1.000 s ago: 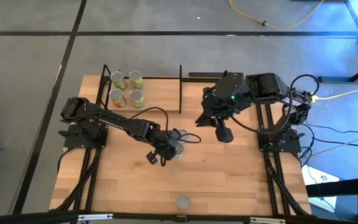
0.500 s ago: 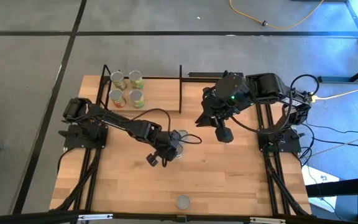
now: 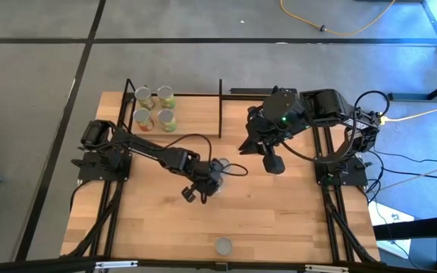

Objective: Pick and place cans onto a shelf
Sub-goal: Put the canned mixed vegetables on the shelf

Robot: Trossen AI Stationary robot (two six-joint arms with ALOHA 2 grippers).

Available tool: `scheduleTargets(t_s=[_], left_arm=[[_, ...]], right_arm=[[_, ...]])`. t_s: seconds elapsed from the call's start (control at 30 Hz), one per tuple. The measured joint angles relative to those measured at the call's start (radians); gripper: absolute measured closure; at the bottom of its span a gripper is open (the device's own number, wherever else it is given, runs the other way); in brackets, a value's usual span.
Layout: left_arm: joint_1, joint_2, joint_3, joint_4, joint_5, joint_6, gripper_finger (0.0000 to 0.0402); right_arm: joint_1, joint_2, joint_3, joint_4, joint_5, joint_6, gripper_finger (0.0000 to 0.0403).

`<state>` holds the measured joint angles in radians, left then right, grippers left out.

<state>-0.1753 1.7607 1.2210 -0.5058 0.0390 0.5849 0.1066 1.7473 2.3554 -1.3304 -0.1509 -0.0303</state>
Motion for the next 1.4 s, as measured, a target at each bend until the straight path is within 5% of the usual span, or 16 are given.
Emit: scheduleTargets(t_s=[0.57, 0.97, 1.4], left_arm=[[-0.024, 0.006, 0.055, -0.097, -0.086, -0.054, 0.0396], [-0.019, -0.014, 0.439, -0.537, -0.241, -0.190, 0.0397], [0.116, -0.013, 0.840, -0.894, -0.440, -0.549, 0.0397]], right_arm=[[0.000, 0.000, 0.000, 0.001, 0.000, 0.000, 0.0350], [0.000, 0.000, 0.000, 0.001, 0.000, -0.030, 0.0350], [-0.001, 0.000, 0.002, 0.025, 0.017, -0.086, 0.0350]])
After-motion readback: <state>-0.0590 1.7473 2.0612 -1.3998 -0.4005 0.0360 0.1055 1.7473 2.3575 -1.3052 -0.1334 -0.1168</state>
